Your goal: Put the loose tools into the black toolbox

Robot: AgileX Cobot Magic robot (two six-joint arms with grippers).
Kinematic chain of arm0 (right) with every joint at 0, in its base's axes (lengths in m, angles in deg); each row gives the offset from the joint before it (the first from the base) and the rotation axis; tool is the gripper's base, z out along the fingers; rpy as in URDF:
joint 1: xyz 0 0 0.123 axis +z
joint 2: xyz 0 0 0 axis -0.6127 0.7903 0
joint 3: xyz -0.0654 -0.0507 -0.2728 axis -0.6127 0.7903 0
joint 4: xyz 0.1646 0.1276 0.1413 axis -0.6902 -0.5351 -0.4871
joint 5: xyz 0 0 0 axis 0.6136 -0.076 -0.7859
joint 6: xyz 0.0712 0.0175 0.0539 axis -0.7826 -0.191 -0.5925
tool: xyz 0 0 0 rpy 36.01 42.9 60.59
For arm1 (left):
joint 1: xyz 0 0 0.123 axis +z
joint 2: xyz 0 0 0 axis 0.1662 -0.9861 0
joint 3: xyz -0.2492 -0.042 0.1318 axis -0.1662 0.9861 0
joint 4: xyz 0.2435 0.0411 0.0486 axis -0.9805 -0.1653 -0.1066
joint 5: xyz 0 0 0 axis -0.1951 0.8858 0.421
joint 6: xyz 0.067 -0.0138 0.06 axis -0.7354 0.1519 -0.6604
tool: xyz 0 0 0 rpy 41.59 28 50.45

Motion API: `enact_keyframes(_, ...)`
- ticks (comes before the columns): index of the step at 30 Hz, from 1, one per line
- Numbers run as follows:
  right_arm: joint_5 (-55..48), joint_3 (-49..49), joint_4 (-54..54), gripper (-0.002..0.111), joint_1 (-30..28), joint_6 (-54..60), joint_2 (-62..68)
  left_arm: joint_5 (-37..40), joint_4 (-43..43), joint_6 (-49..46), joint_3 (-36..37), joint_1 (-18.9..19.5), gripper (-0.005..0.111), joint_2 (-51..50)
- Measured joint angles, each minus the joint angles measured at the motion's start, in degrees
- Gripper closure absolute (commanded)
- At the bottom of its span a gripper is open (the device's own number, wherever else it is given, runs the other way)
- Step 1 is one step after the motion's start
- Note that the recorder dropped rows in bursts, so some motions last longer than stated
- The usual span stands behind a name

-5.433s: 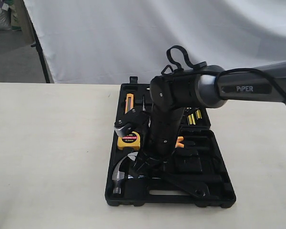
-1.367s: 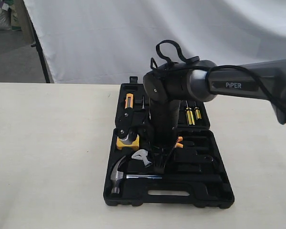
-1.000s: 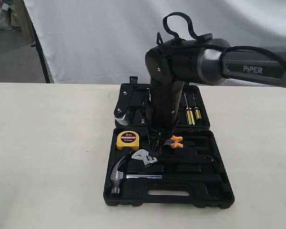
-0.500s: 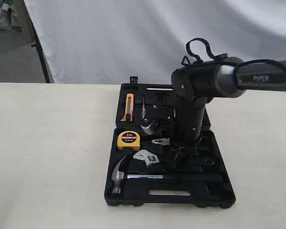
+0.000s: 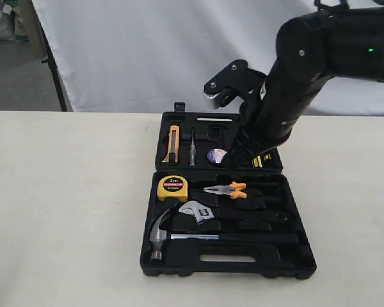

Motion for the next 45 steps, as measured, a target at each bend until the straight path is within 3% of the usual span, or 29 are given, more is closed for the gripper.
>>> enact_keyframes(6, 15.8, 14.8, -1.6, 0.109, 0.0, -6.0, -11.7, 0.0, 0.0, 0.0, 0.0, 0.0, 0.106, 0.0)
enact_keyframes(16, 43.0, 47.9, -17.6, 0.109, 0.0, -8.9, -36.1, 0.0, 0.0, 0.0, 0.0, 0.0, 0.106, 0.0)
enact_keyframes(31, 51.6, 73.3, -19.0, 0.109, 0.0, -11.5, -58.5, 0.0, 0.0, 0.0, 0.0, 0.0, 0.106, 0.0)
enact_keyframes(45, 52.5, 81.1, -19.2, 0.109, -0.2, -12.4, -79.8, 0.0, 0.0, 0.0, 0.0, 0.0, 0.106, 0.0)
